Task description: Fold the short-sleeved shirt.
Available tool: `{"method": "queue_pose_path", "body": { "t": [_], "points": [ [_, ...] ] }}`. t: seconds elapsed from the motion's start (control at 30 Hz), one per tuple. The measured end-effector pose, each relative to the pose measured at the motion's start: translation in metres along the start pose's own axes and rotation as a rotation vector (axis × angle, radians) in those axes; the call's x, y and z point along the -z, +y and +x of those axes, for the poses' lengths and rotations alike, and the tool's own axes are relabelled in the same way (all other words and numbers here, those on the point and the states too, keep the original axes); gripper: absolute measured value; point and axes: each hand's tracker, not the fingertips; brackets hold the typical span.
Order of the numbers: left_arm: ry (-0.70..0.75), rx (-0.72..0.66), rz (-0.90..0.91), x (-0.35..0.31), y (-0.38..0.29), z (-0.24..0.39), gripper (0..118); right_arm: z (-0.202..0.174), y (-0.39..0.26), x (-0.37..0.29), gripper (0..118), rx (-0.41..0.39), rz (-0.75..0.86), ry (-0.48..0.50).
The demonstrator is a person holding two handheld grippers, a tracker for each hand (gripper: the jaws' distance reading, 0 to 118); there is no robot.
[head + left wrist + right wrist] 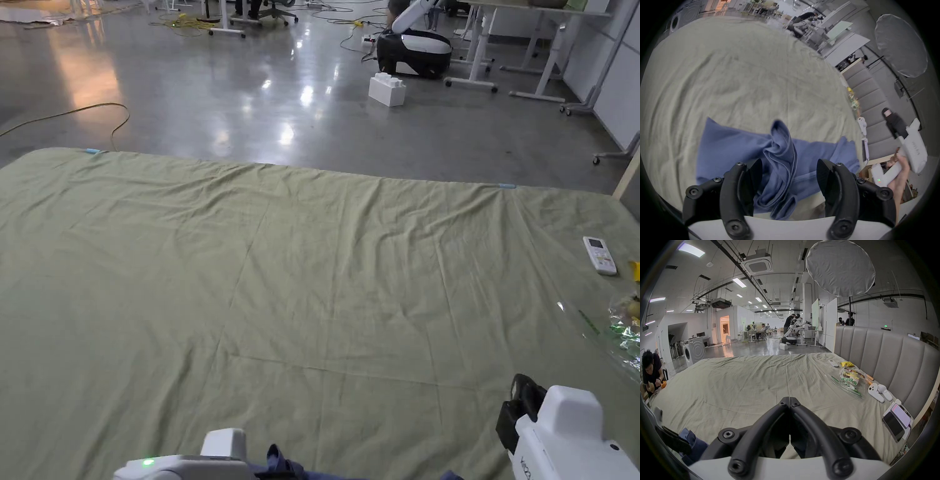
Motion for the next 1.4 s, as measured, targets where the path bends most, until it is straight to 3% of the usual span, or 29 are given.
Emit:
{"method": "queue_pose_path", "body": {
  "t": [0.27,0.37,0.53,0.77,1.17,1.23,1.27,1.33,1.4],
  "points": [
    [-0.003,-0.087,0.204,-0.041,0.005,-0.025,66,-0.001,0.0,0.001,1,0.011,-0.006,0.013],
    [0.011,-0.1,0.134,-0.025,-0.001,-0.028,37,-0.001,0.0,0.001,1,0.011,-0.01,0.015],
    [0.071,-0.047,0.028,0.015,-0.016,-0.019,15,-0.001,-0.003,0.002,1,0.016,-0.019,0.015],
    [0.01,0.047,-0.019,0.046,-0.035,0.023,11,0.0,-0.008,0.002,1,0.012,-0.036,0.015],
    [0.038,0.201,-0.057,0.073,-0.047,0.051,11,-0.002,-0.011,0.004,1,0.013,-0.05,0.019],
    [0.022,0.206,-0.05,0.064,-0.043,0.047,17,-0.002,-0.011,0.004,1,0.013,-0.05,0.022],
    [0.008,0.204,-0.049,0.058,-0.041,0.044,28,-0.002,-0.01,0.004,1,0.011,-0.05,0.022],
    [-0.026,0.202,-0.033,0.038,-0.035,0.035,64,-0.002,-0.009,0.004,1,0.007,-0.049,0.026],
    [-0.073,0.199,0.014,0.014,-0.025,0.018,76,-0.002,-0.007,0.003,1,0.001,-0.046,0.027]
  ]
}}
